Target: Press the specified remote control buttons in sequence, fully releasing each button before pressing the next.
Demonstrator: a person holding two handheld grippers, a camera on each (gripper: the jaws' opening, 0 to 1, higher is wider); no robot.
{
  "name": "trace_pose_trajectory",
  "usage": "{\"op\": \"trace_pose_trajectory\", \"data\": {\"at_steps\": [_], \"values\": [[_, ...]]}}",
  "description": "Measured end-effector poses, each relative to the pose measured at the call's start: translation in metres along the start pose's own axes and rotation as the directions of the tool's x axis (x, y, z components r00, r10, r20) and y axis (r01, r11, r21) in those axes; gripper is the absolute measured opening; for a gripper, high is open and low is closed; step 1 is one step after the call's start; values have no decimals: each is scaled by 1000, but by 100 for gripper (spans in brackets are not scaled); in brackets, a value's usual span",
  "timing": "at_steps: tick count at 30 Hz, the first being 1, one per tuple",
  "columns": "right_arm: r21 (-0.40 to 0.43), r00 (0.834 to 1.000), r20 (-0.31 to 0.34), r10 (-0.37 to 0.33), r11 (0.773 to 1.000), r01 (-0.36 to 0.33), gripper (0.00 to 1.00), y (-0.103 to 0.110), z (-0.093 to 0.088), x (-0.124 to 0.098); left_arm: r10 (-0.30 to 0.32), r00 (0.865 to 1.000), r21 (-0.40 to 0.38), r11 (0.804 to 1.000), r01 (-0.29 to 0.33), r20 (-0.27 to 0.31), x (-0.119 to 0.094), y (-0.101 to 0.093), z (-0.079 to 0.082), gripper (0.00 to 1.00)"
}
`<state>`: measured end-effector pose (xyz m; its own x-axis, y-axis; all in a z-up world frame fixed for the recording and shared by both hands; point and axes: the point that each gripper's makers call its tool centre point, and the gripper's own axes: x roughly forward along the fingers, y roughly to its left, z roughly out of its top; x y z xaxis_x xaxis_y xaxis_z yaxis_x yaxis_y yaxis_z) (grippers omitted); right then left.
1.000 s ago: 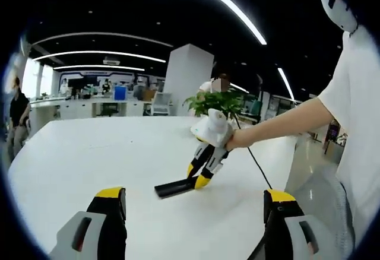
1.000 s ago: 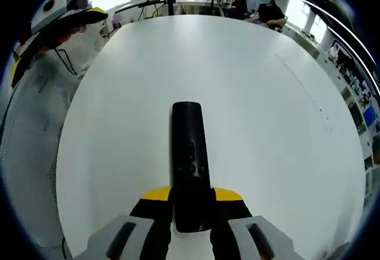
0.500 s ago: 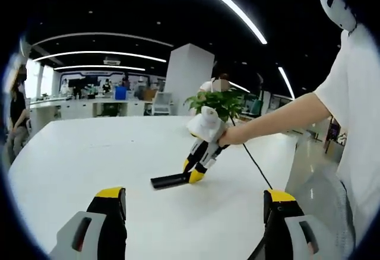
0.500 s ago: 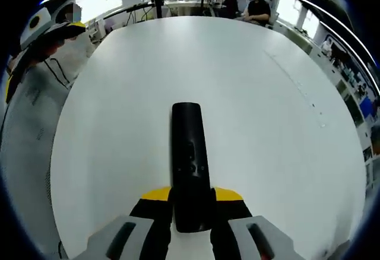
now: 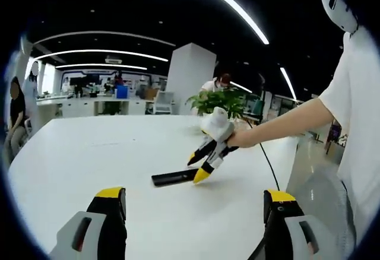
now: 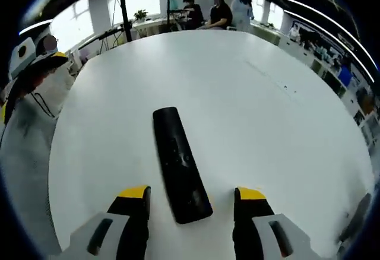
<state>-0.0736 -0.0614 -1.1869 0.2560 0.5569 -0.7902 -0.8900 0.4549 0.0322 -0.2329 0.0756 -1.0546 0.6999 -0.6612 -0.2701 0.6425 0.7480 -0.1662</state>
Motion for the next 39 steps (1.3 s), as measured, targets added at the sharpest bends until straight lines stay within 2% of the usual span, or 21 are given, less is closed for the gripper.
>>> {"op": "trace_pose_trajectory", "data": {"at_steps": [4,8,16,25,34,39], "values": [[53,997,73,-37,998,34,65,0,1,-8,-7,1000,7,1000,7,-5,3,-2,0,100],[96,991,108,-76,993,66,74,0,-1,-16,-10,1000,6,1000,11,-4,4,-3,1,100],[183,965,215,-148,977,109,86,10,2,-41,-3,1000,2,1000,3,5,2,-1,2,100],[252,917,320,-239,954,161,95,27,7,-80,11,1000,-1,1000,-11,18,0,2,4,100],[337,852,412,-323,923,187,99,48,5,-121,15,999,6,1000,-15,30,-2,-2,6,100],[358,833,425,-354,911,205,99,59,-2,-137,12,999,13,1000,-13,37,-4,-5,7,100]]}}
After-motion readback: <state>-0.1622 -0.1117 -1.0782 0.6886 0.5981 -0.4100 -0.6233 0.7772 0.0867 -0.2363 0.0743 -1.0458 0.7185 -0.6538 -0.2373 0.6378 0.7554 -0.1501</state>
